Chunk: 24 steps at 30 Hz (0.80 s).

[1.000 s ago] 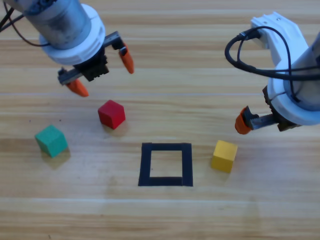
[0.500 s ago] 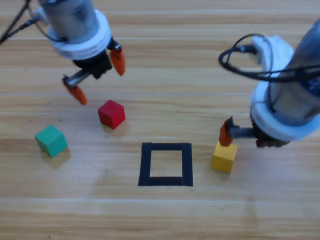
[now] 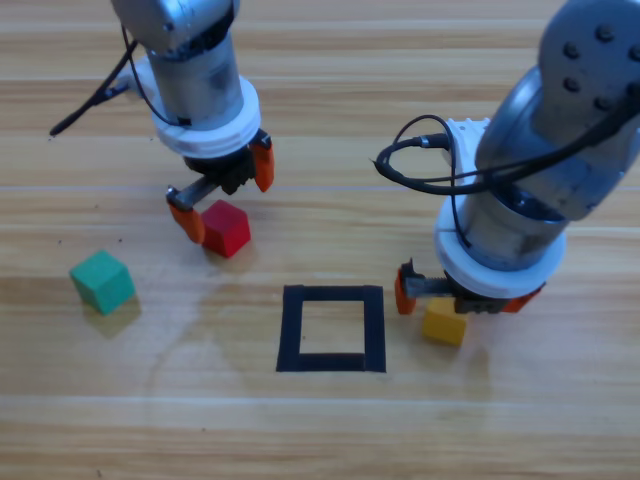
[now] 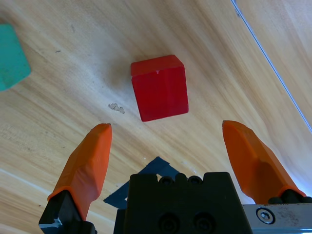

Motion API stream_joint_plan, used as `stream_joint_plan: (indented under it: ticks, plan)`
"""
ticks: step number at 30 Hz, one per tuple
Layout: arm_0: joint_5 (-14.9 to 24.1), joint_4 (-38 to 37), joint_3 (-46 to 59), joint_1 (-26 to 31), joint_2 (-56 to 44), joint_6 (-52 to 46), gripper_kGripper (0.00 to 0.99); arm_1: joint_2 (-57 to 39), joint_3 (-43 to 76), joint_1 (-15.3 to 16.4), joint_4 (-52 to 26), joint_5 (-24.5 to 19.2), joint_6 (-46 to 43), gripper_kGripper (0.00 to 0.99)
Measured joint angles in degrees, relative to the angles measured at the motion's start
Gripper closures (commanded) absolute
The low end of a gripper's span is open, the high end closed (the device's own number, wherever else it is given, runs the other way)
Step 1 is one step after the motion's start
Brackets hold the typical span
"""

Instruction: Stack the blocks in the rectangular block: red at the bottom, yellow in the middle, green on top

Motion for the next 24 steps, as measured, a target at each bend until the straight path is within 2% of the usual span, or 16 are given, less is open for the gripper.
stream_joint_plan:
  ticks: [3,7,8,10,12,15,20,24]
  plan:
    - [0.0,0.0,-1.12,0.05,1.55,0.0,0.03,1.06,-1.18,0.01,0.0,0.0,0.42,0.103]
    - [-0.01,0.0,-1.33,0.13,3.11,0.0,0.03,1.28,-1.22,0.02,0.0,0.0,0.76,0.26]
    - [-0.02,0.0,-1.33,0.21,3.44,0.0,0.03,1.33,-1.22,0.02,0.0,-0.01,0.88,0.327]
    - [-0.16,0.0,-1.41,0.46,3.86,0.0,0.03,1.42,-1.22,0.01,0.0,-0.06,1.02,0.6]
    - [-0.38,0.0,-1.83,0.83,4.15,0.0,0.033,1.43,-1.22,0.02,0.0,-0.13,1.03,0.807]
    - [-0.45,0.0,-2.17,1.49,4.35,0.0,0.047,1.43,-1.22,0.01,0.0,-0.5,1.03,0.964]
    - [-0.45,0.0,-2.17,2.68,4.43,0.0,0.145,1.43,-1.2,0.01,0.0,-0.95,1.03,0.99]
    - [-0.66,0.0,-2.17,3.26,4.96,-0.03,0.337,1.22,-1.14,0.01,0.12,-1.01,0.39,0.99]
